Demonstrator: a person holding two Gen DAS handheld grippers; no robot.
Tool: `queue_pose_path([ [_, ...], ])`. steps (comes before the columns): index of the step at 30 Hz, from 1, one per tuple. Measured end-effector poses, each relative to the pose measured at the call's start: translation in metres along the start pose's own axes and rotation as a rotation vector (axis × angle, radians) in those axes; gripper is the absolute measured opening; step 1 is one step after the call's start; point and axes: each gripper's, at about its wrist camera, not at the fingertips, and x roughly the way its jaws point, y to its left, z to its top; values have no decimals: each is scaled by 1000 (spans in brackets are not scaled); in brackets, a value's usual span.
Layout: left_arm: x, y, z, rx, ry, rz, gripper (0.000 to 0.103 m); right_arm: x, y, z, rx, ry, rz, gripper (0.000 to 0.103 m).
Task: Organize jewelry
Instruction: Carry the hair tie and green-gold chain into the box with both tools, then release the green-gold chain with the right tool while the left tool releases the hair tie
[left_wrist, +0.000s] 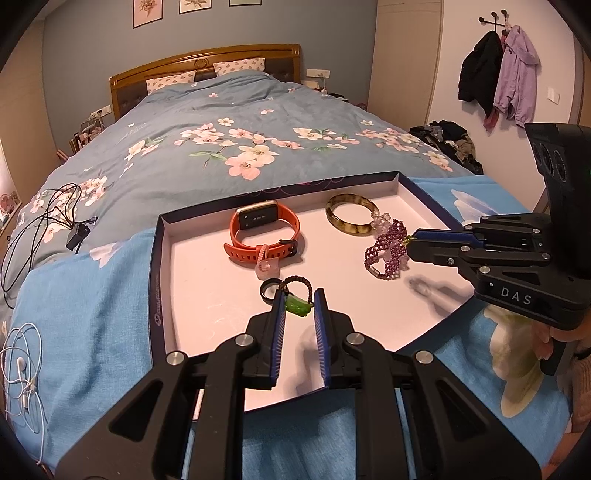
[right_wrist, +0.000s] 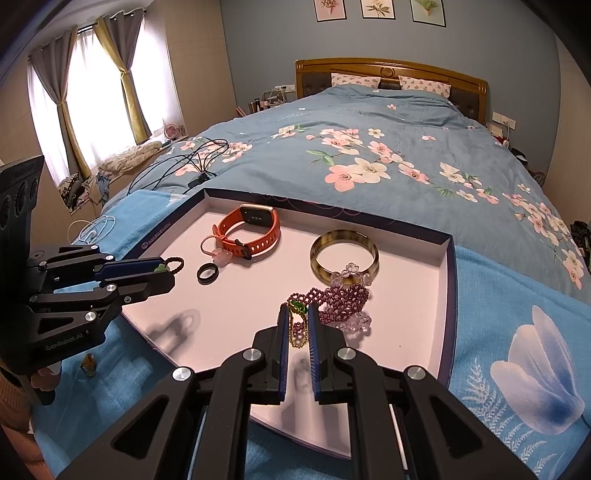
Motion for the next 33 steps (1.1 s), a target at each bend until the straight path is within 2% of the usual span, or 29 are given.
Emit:
queue_pose_path([
  [24, 28, 6, 5, -49, 64, -16, 17, 14, -4, 2, 19, 27, -29, 10],
  [28, 20, 9, 5, -62, 47, -9, 26, 10, -5, 3, 26, 16, -32, 10],
  [30, 11, 10, 5, -58, 23, -7, 29, 4, -6, 3, 30, 1, -38, 17],
  [31, 3, 10, 5, -54, 5, -6, 34, 2, -6, 3, 35, -5, -41, 19],
  [33, -10, 12, 3, -46, -26, 0, 36, -7, -6, 3, 41, -21, -39, 20],
])
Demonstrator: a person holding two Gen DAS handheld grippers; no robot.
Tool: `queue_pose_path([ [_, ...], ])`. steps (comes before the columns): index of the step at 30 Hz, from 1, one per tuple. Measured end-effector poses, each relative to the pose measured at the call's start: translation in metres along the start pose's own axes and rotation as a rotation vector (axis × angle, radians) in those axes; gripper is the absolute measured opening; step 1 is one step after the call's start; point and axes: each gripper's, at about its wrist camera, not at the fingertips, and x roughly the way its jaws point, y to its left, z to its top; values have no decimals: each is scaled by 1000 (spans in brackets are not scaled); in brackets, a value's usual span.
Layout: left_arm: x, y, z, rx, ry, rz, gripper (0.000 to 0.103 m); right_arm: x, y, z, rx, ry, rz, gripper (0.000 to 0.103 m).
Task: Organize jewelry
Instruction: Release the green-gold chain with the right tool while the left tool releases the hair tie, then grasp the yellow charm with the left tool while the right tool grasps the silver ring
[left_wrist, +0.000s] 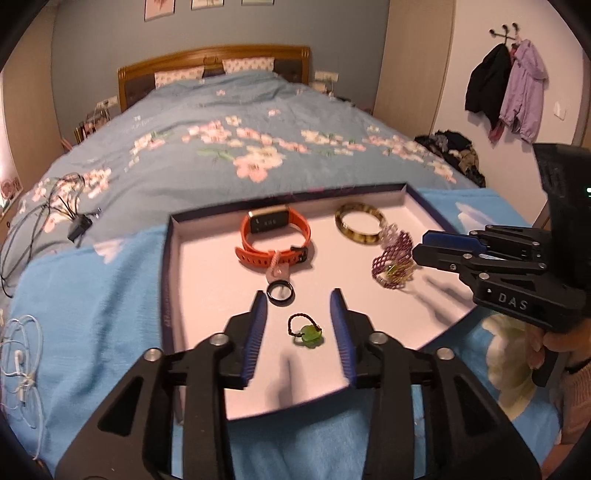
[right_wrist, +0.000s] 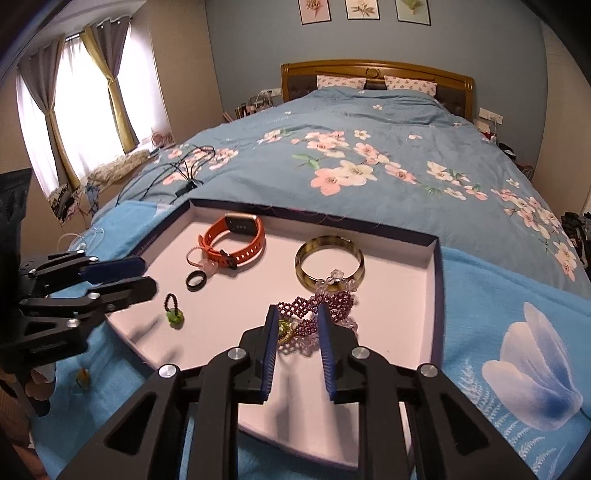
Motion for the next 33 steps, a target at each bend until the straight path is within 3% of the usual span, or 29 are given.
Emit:
queue_pose_path([
  [4, -34, 8, -7, 15, -64, 5, 45, -23, 5, -6, -2, -26, 35, 24],
  [10, -80, 24, -34, 11, -111, -8, 49, -50, 32, -28, -71, -26, 122, 33],
  [21, -93, 21, -108, 24, 14, -43, 54, -42, 72, -78, -122, 105, 186, 37],
  [33, -85, 12, -121, -1, 84, -69, 52, -29, 93, -83, -131, 147, 162, 38],
])
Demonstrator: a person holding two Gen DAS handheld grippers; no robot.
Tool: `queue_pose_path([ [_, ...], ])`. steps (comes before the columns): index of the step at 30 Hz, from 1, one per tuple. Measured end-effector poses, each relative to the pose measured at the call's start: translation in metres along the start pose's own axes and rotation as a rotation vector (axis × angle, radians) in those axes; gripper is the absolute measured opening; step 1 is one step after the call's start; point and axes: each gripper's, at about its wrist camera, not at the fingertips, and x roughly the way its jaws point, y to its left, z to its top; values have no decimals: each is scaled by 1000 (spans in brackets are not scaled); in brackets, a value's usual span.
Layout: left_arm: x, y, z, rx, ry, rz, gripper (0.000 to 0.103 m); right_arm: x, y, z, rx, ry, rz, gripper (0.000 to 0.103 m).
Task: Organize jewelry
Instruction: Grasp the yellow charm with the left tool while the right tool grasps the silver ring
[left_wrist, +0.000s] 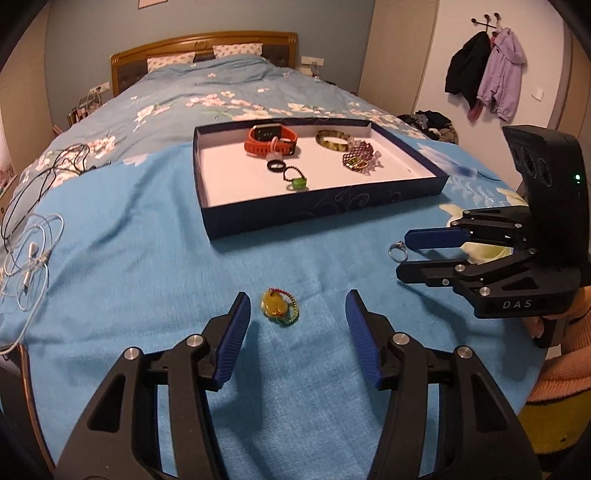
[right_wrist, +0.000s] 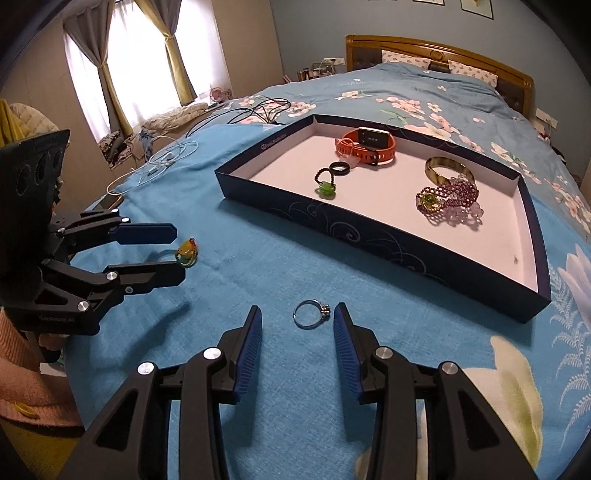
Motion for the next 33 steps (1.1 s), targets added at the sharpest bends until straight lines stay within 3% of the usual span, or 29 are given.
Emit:
queue_pose_path([
  [7, 12, 5, 2, -28, 43, -5, 46, 4, 4, 3, -12, 6, -35, 36],
  [11, 14, 3, 2, -27, 43, -8, 40, 3, 3, 2, -16, 6, -61, 24],
  [16, 16, 2, 3, -33, 44, -26, 21, 0, -6, 0, 7, 3, -60, 11],
  [20, 17, -5, 4, -12, 47, -43, 19, -2, -10, -1, 17, 3, -56, 6],
  [23, 18, -7, 5, -4, 44, -35, 19, -3, -12, -1, 31, 2, -51, 7],
  [26, 19, -8, 5, -4, 45, -31, 25, -5, -15, -1, 55, -7, -43, 31],
  [33, 23, -11, 7, 16, 49, -12, 25, 6, -4, 7, 12, 3, -75, 30],
])
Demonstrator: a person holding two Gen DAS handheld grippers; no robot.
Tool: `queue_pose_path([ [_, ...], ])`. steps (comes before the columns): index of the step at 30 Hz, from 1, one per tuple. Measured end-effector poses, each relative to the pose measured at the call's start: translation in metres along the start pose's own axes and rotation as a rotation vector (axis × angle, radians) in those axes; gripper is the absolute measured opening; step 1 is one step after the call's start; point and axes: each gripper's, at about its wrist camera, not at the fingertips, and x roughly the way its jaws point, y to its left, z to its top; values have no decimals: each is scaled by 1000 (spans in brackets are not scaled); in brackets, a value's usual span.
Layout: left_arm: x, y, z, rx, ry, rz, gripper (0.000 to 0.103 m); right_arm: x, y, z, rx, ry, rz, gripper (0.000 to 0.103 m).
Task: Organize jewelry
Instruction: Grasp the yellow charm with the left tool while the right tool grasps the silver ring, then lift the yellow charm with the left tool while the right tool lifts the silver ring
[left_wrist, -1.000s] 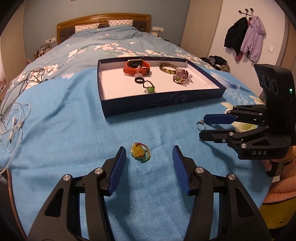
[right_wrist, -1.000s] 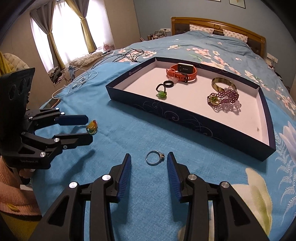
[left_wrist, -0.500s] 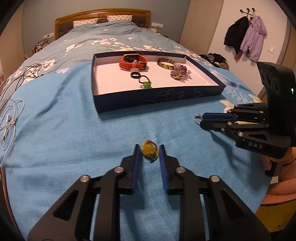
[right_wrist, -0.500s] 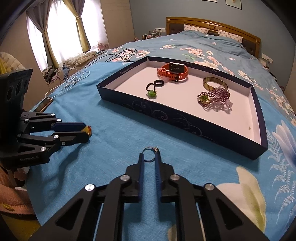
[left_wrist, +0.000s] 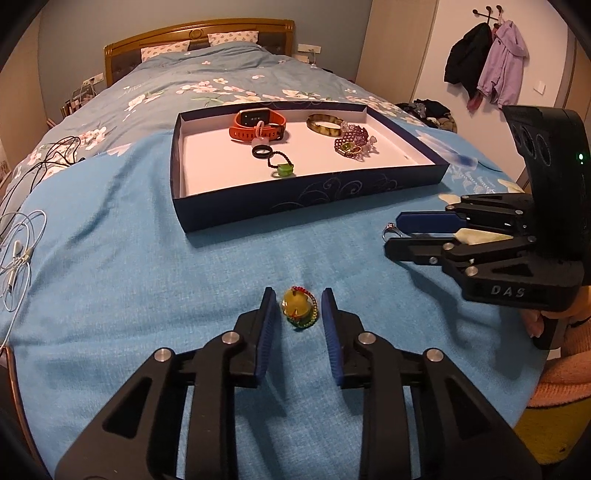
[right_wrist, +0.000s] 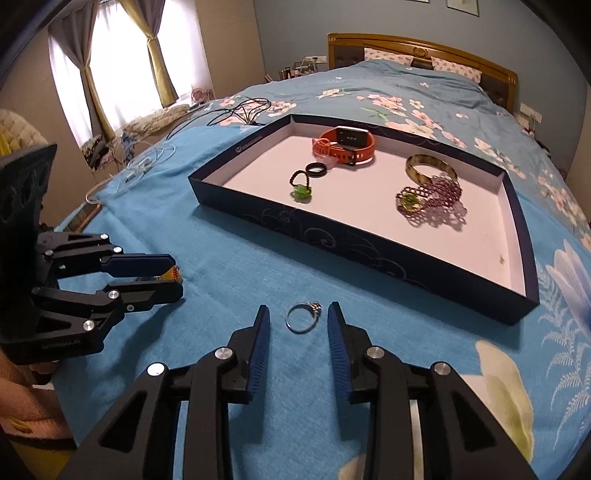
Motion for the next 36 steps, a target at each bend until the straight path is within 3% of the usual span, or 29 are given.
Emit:
queue_pose_path([
  [3, 1, 1, 0, -2, 0, 1, 21, -1, 1, -1, -15, -1, -17, 16],
  [7, 1, 1, -1, 1, -2, -5, 19, -4, -5, -2, -2, -7, -19, 15],
  [9, 0, 0, -2, 6, -3, -3, 19, -6, -7, -4, 2, -13, -21, 3],
  [11, -1, -1, -1, 8, -6, -4, 19, -11, -10, -4, 15, -25, -9, 0],
  [19, -2, -1, -1, 5, -9, -11, 19, -16, -19, -7, 50, -36, 17, 1],
  [20, -1, -1, -2, 5, -9, -8, 19, -15, -20, -7, 60, -35, 27, 3],
  [21, -1, -1, -2, 2, -9, -7, 19, -15, -20, -7, 69, -35, 34, 16],
  [23, -1, -1, -1, 2, -9, -6, 19, -12, -18, -5, 74, -41, 30, 26],
  [28, 0, -1, -1, 2, -7, -5, 19, 1, -7, 2, 35, -3, 18, 27],
  [31, 0, -1, -1, 2, -8, -6, 19, 1, -1, 2, -4, -1, -16, 16],
  [36, 0, -1, -1, 2, -9, -6, 19, -3, -2, 0, -11, -11, -9, 15],
])
